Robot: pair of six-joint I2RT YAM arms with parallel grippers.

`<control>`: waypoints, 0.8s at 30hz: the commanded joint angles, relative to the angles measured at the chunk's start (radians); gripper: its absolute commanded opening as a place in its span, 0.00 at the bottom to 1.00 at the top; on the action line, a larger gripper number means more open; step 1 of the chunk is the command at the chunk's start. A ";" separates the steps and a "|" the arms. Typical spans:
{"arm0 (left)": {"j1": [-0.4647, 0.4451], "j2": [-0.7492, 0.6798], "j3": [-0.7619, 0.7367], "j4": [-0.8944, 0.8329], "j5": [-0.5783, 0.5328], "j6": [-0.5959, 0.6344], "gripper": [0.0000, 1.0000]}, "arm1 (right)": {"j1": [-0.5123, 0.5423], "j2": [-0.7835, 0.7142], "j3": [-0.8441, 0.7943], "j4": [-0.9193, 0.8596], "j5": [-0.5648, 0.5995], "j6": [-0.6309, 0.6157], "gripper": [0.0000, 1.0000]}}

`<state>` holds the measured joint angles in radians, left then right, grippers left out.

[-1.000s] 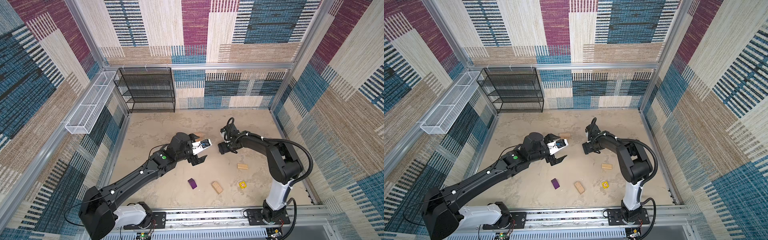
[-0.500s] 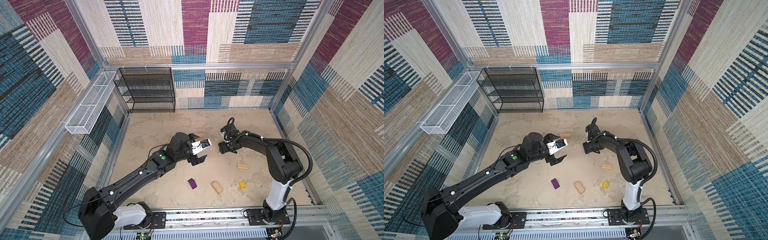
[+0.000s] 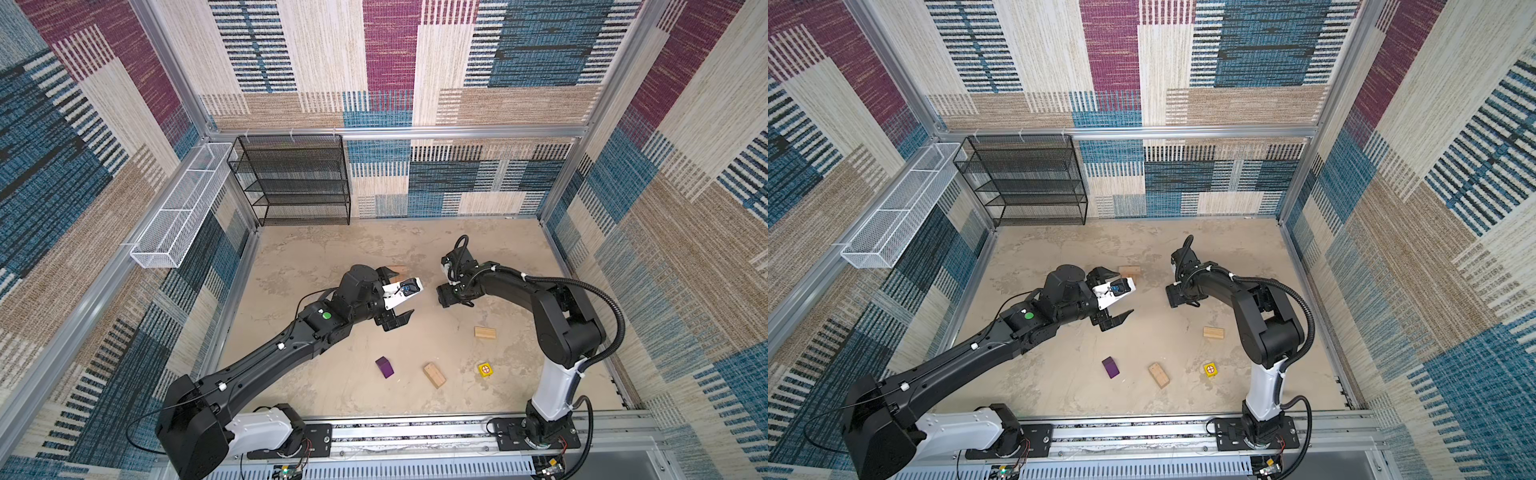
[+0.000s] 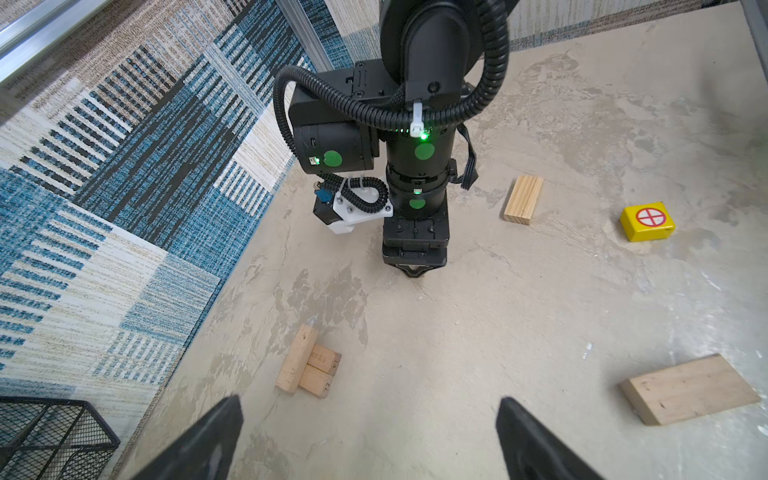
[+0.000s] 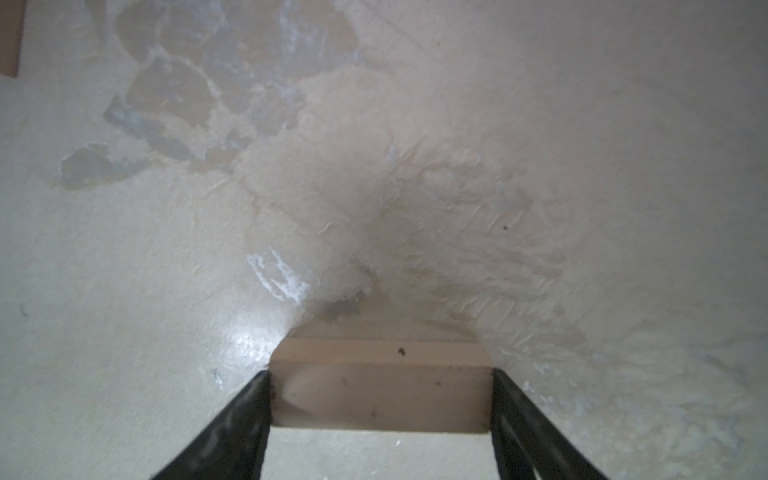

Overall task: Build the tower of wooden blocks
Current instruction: 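Hold the wooden block in the right gripper above the table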

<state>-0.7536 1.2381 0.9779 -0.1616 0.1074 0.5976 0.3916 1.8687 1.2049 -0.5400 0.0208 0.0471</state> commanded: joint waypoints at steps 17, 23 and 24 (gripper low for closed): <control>0.000 -0.006 0.001 0.014 -0.002 -0.013 1.00 | 0.001 0.006 -0.004 -0.007 0.017 0.032 0.86; 0.000 -0.009 0.001 0.011 -0.005 -0.013 1.00 | 0.000 0.000 0.002 -0.013 0.022 0.032 0.87; 0.000 -0.009 0.001 0.011 -0.005 -0.013 1.00 | 0.000 0.000 0.003 -0.016 0.021 0.030 0.85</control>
<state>-0.7536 1.2362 0.9779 -0.1616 0.1074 0.5976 0.3916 1.8732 1.1992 -0.5468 0.0360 0.0662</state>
